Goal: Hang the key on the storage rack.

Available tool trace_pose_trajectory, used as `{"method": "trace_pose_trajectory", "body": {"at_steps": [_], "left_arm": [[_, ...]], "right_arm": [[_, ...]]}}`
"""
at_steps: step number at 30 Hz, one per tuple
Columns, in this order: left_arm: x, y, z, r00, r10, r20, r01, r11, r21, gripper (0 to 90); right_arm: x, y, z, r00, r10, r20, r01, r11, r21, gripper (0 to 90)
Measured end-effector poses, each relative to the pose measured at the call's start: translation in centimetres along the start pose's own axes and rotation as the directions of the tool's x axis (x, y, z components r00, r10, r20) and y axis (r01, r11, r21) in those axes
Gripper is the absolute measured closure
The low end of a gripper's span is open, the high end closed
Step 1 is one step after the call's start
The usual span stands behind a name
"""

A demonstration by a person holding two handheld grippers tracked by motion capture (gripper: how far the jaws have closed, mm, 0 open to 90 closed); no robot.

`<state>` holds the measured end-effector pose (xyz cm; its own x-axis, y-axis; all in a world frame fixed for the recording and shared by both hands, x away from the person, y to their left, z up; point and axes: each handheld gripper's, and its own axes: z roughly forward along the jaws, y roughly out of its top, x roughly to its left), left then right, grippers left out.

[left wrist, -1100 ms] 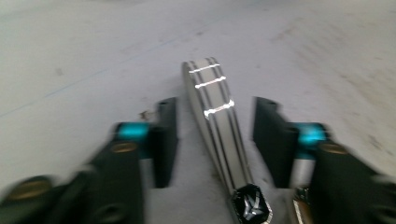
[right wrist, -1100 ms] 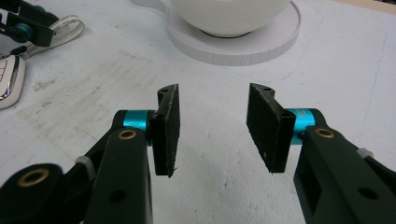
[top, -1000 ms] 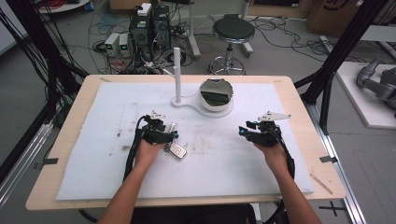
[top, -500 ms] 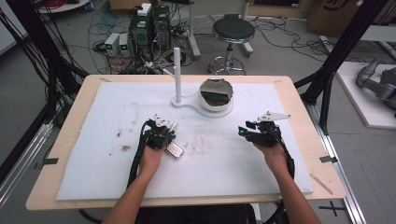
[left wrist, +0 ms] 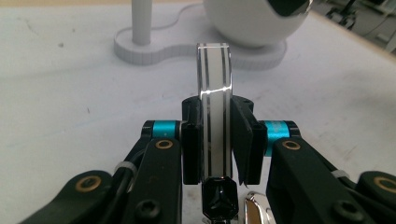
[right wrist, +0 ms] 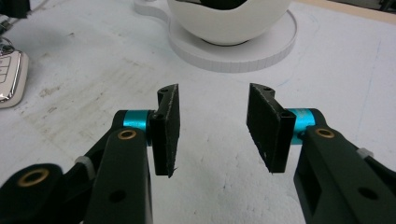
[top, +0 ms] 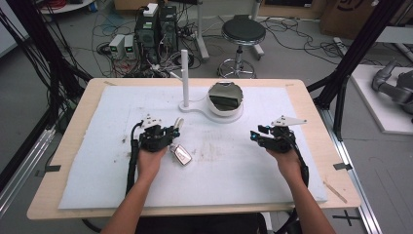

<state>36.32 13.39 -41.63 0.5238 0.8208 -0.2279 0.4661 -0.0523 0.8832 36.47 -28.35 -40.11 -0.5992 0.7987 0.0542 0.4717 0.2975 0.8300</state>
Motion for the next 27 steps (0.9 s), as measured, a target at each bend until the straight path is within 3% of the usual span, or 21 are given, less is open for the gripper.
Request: {"method": "trace_pose_trajectory", "body": {"at_steps": [8, 17, 27], "left_arm": [[0.3, 2.9, -1.9, 0.9984, -0.008, 0.057, 0.013, 0.9951, -0.098, 74.8], [0.4, 5.3, -2.1, 0.9921, -0.019, 0.124, 0.037, 0.9894, -0.141, 74.9], [1.3, 8.4, -1.3, 0.9750, -0.041, 0.218, 0.082, 0.9799, -0.182, 74.9]], "right_arm": [[-0.3, 0.1, -0.4, 0.9999, 0.011, 0.010, -0.011, 1.000, -0.019, 55.6], [-0.5, 0.3, -0.7, 0.9998, 0.014, 0.013, -0.014, 0.999, -0.041, 55.5], [-0.6, 0.3, -0.7, 0.9998, 0.016, 0.008, -0.015, 0.999, -0.045, 55.2]]}}
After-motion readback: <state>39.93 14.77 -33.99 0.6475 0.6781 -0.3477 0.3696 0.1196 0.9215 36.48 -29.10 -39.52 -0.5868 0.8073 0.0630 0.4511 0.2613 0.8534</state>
